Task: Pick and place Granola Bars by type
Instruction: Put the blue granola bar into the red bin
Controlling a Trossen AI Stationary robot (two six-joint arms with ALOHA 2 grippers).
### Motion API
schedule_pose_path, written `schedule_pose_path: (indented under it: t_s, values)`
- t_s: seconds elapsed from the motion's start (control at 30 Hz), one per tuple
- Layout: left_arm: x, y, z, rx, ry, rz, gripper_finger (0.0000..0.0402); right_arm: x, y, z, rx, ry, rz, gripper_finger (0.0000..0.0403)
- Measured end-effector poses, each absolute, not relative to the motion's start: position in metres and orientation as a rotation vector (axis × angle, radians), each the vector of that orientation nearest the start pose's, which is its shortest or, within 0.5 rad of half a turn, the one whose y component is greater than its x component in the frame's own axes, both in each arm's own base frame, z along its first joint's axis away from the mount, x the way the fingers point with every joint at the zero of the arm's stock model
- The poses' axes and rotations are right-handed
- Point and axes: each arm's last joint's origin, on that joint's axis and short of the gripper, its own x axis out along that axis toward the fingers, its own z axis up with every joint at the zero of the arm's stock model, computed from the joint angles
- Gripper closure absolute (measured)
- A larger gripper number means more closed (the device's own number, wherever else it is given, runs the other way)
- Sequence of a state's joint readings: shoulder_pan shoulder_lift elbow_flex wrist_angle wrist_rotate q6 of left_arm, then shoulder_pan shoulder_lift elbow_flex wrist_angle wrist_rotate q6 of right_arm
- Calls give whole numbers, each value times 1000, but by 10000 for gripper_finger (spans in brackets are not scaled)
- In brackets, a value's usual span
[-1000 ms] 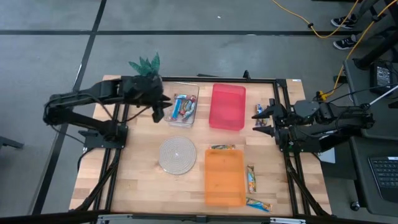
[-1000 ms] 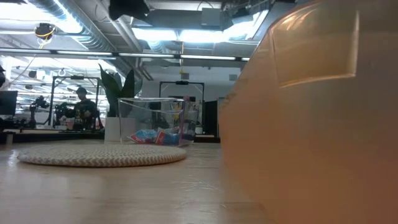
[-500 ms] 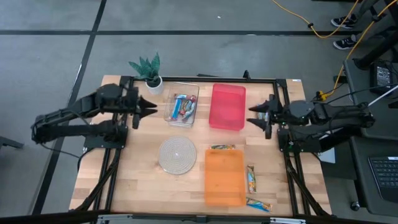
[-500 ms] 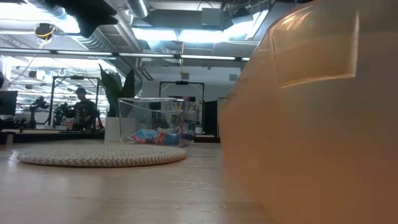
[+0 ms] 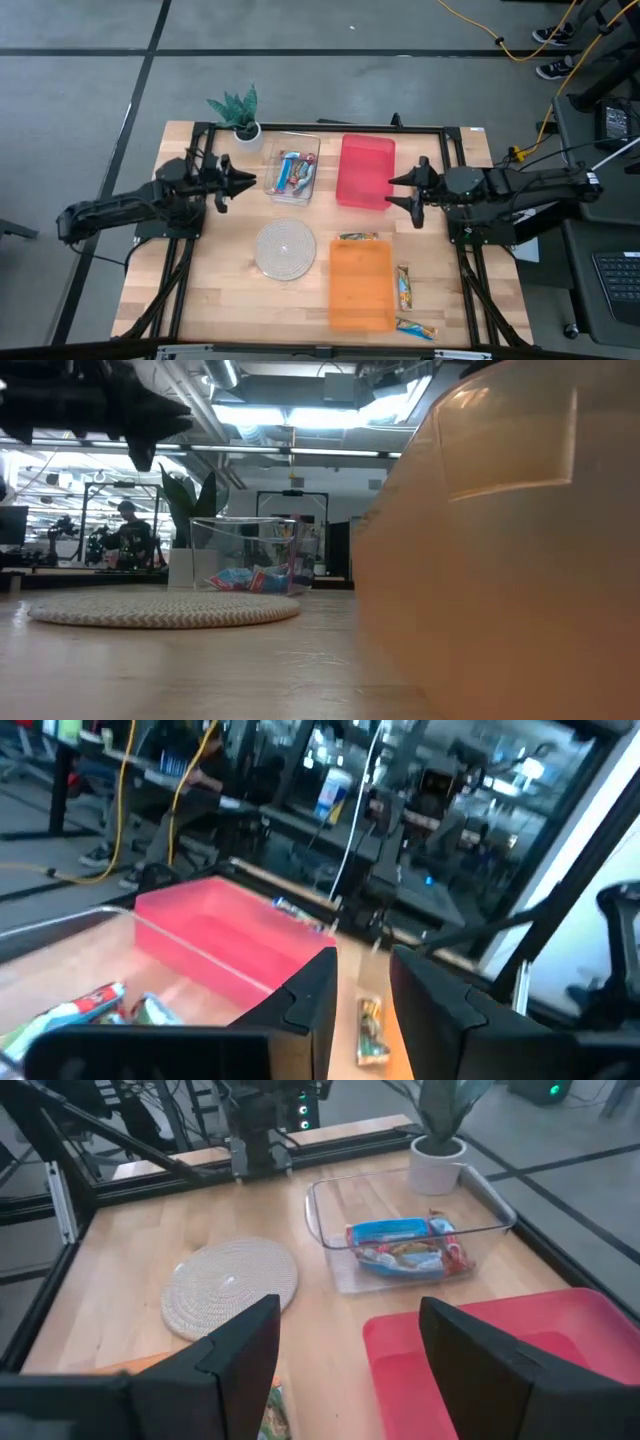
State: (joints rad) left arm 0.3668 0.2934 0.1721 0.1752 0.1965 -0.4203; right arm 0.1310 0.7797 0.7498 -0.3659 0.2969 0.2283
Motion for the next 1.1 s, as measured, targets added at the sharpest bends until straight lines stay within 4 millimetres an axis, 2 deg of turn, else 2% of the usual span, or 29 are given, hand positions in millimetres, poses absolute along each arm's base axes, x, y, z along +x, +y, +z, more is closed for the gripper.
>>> schedule_pose_path:
  t_s: [0.17,0.3,0.4,0.5,0.7,1.1]
  values:
    - [110,38,192,-398,-116,207,325,172,14,303,140,369,-205,162]
    - [110,39,172,-388,-58,265,333,174,14,302,138,377,-206,162]
    - [109,40,158,-424,45,342,336,174,14,303,138,370,-205,162]
    - [108,39,147,-392,161,348,336,175,15,303,139,363,-204,162]
    - [110,35,148,-234,180,302,342,175,15,303,138,363,-204,162]
    - [110,34,149,-297,163,307,357,174,15,303,148,365,-206,162]
